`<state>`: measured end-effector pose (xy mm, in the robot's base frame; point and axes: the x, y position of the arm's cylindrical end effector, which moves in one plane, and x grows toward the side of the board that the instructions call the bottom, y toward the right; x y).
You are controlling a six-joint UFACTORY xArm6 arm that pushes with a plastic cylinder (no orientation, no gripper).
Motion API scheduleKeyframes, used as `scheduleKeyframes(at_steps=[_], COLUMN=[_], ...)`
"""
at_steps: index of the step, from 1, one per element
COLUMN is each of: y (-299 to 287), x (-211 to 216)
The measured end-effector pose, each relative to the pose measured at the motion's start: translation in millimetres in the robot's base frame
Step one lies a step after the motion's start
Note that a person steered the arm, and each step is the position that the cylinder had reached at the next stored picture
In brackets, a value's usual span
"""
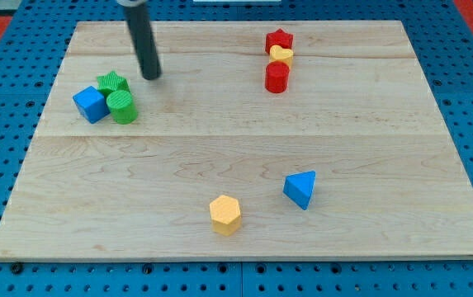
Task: Push the red circle to the top center
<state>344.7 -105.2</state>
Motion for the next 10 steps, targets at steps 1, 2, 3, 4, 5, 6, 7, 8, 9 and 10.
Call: scheduleKeyframes(at_steps=[1, 2, 3, 4, 5, 6, 7, 8, 9, 10], y=[57.5, 166.8, 175.6, 139.4, 110.9, 127.0, 147.6, 154.7, 160.0, 173.2], x=[63.3, 54.2, 9.5, -0.3, -7.0, -7.7, 7.0, -30.0, -46.7, 15.1])
